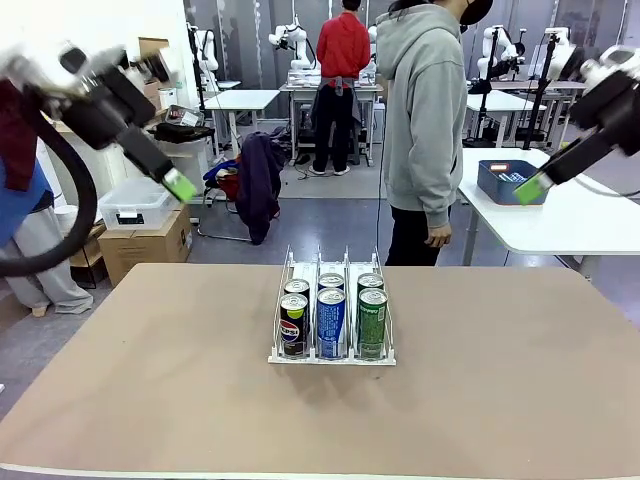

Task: Fill the beverage cans into the dispenser.
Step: Pick up the Pepsi coke handed by the human.

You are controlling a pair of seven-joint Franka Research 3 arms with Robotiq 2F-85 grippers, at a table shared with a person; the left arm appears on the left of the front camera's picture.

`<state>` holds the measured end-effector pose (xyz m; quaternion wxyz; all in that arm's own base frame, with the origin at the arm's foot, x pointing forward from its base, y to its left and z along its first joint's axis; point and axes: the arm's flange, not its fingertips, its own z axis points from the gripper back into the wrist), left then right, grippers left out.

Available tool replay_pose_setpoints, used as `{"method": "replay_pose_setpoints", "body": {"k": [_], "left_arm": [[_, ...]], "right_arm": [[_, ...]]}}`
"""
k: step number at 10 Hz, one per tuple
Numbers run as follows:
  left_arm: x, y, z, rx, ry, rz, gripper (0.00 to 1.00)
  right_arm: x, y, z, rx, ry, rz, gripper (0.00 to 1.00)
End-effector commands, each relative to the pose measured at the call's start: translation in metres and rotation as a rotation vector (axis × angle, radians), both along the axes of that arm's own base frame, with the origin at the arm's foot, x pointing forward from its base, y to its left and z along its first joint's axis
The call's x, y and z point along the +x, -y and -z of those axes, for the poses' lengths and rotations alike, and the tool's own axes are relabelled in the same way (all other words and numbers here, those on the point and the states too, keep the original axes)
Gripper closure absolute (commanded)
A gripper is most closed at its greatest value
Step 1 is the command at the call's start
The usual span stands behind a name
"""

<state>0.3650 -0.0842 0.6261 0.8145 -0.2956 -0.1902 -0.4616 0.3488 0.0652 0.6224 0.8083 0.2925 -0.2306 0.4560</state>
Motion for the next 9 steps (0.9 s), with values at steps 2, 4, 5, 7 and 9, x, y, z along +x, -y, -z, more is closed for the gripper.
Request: {"method": "replay_pose_setpoints", "body": {"k": [2,4,5,7,9], "left_arm": [[-0.017,-0.014,-0.034,-0.050,0.199,-0.051,0.00],[-0.022,-0.021,-0.045,-0.049,0.248,-0.105,0.00],[-0.024,-0.024,-0.049,-0.056,0.267,-0.123,0.00],[-0.026,-0.024,-0.045,-0.059,0.329,-0.144,0.00],[-0.024,-0.027,-0.063,-0.045,0.259,-0.127,0.00]], "right_arm": [[-0.011,0.019,-0.044,-0.028,0.118,0.123,0.00],[-0.010,0.028,-0.062,-0.044,0.197,0.181,0.00],[-0.008,0.030,-0.067,-0.046,0.216,0.196,0.00],[-0.006,0.028,-0.065,-0.048,0.284,0.261,0.00],[-0.009,0.037,-0.077,-0.027,0.222,0.188,0.00]]}}
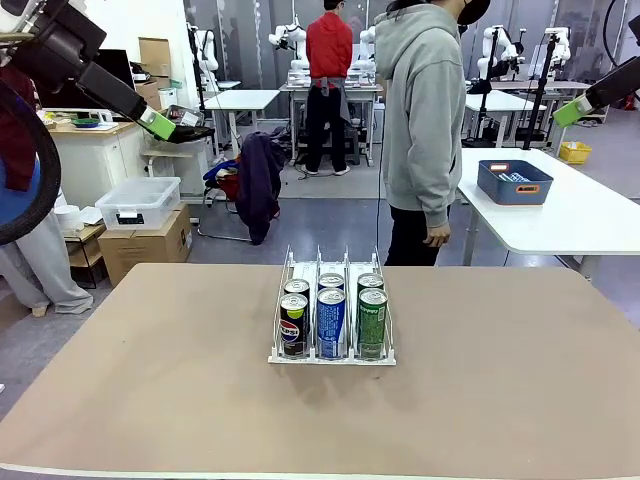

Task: Fill the beverage cans into the dispenser.
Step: Pick up the Pepsi coke handed by the human.

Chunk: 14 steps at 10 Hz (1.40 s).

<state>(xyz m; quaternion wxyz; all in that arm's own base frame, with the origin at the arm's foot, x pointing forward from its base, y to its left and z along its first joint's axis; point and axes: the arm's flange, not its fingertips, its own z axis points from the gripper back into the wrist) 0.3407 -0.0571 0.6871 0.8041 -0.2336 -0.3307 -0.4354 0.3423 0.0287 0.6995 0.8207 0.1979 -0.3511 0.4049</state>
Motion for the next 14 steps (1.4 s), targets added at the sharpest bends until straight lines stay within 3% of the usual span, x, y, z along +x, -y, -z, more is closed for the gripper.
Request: {"method": "replay_pose_setpoints", "body": {"k": [1,4,9,14], "left_arm": [[0.000,0.000,-0.002,0.001,-0.016,0.013,0.00],[-0.001,0.001,-0.001,0.001,-0.004,0.006,0.00],[-0.012,0.007,-0.046,0.083,0.087,-0.019,0.00],[-0.024,0.003,-0.058,0.097,0.136,-0.035,0.00]], "right_arm": [[-0.003,0.001,0.000,0.000,-0.025,-0.020,0.00],[-0.001,0.000,0.001,-0.001,-0.013,-0.011,0.00],[-0.006,-0.007,-0.044,-0.143,0.040,-0.024,0.00],[-0.004,-0.005,-0.053,-0.145,0.049,-0.002,0.00]]}}
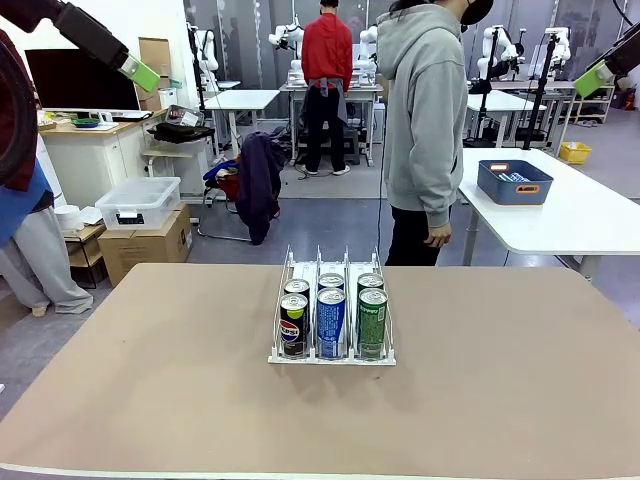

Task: Fill the beverage cans into the dispenser.
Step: Pick up the Pepsi coke handed by the human.

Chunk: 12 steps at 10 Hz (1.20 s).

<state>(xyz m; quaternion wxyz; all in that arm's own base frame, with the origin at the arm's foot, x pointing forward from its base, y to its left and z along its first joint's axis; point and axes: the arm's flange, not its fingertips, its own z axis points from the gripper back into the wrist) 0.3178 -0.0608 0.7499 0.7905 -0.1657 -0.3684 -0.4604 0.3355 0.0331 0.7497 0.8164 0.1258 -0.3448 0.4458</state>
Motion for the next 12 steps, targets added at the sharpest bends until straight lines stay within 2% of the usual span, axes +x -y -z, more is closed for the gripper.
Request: {"method": "replay_pose_setpoints", "body": {"k": [1,12], "left_arm": [[-0.0012,-0.0009,0.0042,0.010,-0.003,-0.024,0.00],[-0.0076,-0.0025,-0.0041,0.004,0.026,-0.015,0.00]], "right_arm": [[0.0035,-0.0007,-0.0035,0.009,-0.016,0.024,0.00],[0.0018,0.0019,-0.0100,0.055,0.010,0.032,0.00]]}}
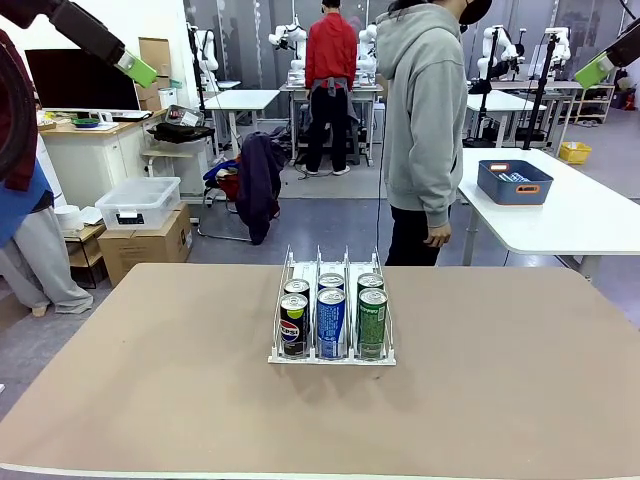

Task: Fill the beverage cans into the dispenser.
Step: Pick up the Pepsi coke handed by the human.

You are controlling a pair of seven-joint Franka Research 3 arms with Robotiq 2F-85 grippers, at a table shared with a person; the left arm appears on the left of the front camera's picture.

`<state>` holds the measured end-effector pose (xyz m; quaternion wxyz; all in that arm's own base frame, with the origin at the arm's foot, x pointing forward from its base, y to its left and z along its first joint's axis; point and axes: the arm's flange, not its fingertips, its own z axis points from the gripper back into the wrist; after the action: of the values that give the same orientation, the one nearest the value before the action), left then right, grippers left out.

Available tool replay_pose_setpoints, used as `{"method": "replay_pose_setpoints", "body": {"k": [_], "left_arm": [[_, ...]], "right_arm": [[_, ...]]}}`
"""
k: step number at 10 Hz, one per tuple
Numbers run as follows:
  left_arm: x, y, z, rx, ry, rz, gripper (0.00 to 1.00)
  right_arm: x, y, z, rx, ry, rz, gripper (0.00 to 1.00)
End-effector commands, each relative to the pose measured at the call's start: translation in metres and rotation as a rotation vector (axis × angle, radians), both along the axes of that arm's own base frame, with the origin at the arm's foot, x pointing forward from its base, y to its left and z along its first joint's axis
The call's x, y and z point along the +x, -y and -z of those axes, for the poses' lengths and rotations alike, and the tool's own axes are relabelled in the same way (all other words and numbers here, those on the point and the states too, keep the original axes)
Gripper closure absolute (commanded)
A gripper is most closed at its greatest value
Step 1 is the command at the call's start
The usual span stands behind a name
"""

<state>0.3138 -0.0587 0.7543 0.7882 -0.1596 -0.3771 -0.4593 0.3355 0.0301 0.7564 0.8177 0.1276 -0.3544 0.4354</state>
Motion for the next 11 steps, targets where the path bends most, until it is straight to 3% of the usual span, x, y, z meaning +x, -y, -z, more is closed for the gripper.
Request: {"method": "replay_pose_setpoints", "body": {"k": [1,9,10,11], "left_arm": [[-0.004,-0.001,0.000,0.002,0.008,-0.008,0.00],[-0.002,0.000,-0.007,-0.023,0.016,-0.011,0.00],[0.008,0.006,0.002,-0.004,-0.010,-0.019,0.00],[-0.003,-0.001,-0.006,-0.004,0.016,-0.002,0.00]], "right_arm": [[0.002,-0.001,-0.004,0.041,0.001,0.013,0.00],[0.002,0.004,-0.004,0.065,0.004,0.025,0.00],[0.000,0.006,-0.004,0.029,0.009,0.021,0.00],[0.000,0.006,-0.004,0.029,0.009,0.021,0.00]]}}
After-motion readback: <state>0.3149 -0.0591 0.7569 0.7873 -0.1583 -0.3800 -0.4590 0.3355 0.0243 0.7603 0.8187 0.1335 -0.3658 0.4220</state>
